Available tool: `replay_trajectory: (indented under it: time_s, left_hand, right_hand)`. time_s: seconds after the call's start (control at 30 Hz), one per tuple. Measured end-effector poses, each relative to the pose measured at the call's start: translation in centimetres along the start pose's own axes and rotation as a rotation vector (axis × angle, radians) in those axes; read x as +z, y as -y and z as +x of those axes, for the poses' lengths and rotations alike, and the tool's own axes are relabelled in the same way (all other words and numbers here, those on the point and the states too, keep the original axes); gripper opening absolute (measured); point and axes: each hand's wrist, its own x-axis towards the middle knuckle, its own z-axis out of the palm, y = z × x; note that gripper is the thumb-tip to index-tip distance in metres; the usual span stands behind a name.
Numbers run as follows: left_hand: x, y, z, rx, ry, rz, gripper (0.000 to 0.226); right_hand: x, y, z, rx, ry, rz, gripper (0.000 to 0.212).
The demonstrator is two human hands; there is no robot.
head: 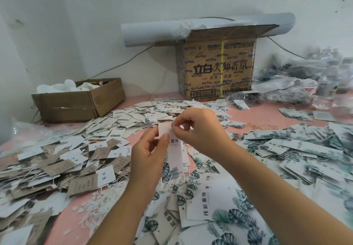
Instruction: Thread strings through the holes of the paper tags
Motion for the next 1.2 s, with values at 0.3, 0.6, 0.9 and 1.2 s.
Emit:
replay_trajectory:
  time_s: [0.3,0.6,0.9,1.2]
  left_hand:
    - [0.1,-0.4,0.0,0.021,0.039,0.002,0.033]
    - [-0.1,-0.2,0.1,0.03,0.035,0.012,0.029]
    - [-0.1,-0.3,0.0,0.0,0.077,-0.091,0.012]
    - [0.0,-0.6,-0.2,-0.014,0.068,-0.095,0.032]
  right_hand:
    - [0.2,0.1,-0.1,-0.048,-0.064,-0.02,0.008]
    - [0.4,0.2,-0.1,-0.063,-0.061,-0.017,0.007]
    - [0.7,-0.2,-0.2,-0.078,-0.156,-0.027,0.007]
    - [1.0,-0.2,-0.3,-0.073,-0.132,0.001,0.005]
